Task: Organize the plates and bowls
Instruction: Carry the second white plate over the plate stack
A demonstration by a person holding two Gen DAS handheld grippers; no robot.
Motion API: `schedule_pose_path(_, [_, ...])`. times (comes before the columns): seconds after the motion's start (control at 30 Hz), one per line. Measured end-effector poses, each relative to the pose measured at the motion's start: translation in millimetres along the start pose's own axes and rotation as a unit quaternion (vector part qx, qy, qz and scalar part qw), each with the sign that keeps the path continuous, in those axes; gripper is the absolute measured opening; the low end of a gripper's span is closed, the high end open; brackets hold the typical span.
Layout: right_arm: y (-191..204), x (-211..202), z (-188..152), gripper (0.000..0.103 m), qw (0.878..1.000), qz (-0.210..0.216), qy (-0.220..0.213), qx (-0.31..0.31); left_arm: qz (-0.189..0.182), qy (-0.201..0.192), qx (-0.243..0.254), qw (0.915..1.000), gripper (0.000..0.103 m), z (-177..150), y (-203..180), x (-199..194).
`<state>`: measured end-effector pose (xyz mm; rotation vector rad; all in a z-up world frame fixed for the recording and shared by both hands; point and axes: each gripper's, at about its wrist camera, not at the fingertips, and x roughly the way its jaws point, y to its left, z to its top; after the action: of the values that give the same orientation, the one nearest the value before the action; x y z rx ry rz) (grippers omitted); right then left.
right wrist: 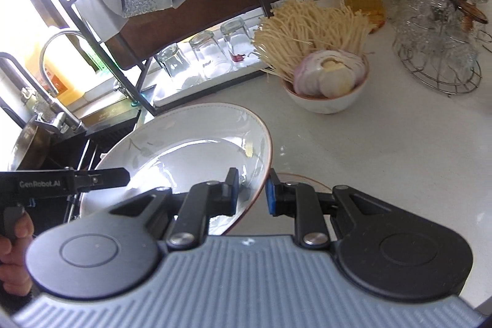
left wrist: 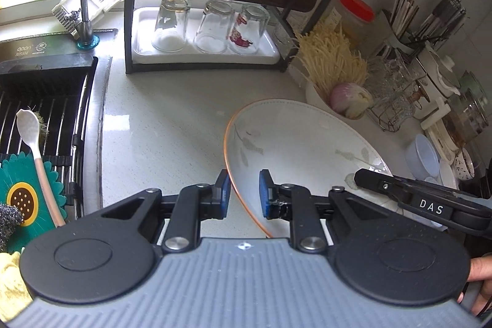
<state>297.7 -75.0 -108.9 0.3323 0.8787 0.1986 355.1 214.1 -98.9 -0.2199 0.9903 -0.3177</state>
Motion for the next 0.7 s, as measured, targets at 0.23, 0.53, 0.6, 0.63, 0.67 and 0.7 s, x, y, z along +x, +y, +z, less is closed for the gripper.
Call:
schedule_pose_path(0.23, [-10,-9,-16,0.021,1.0,-0.007,0.009,-0.003,0.002,0.014,-0.006,0.9999,0.023,-17,-10,4])
schedule_pose_path(0.53, [-19,-15,-29,0.021,0.999,-0.033,0.02,-0.019,0.0,0.039,0.004,0.9992,0.023,-34,-24,16])
schedule_pose_path(0.6, [-19,-17,-33,0.022,0.998,-0.044,0.021,-0.031,0.0,0.047,0.007,0.9989,0.023,-37,-28,20])
schedule_pose_path(0.63, [-20,-18,-34,0.022,0.998,-0.047,0.021,-0.032,0.0,0.05,0.01,0.9987,0.023,-39,-30,22])
schedule_pose_path(0.67, [-22,-18,-35,0.022,0.998,-0.049,0.022,-0.031,0.0,0.053,0.011,0.9985,0.023,-41,-31,23])
schedule_pose_path(0.7, [-24,-19,-36,0.022,0.998,-0.051,0.024,-0.029,-0.002,0.057,0.012,0.9983,0.023,-43,-33,25])
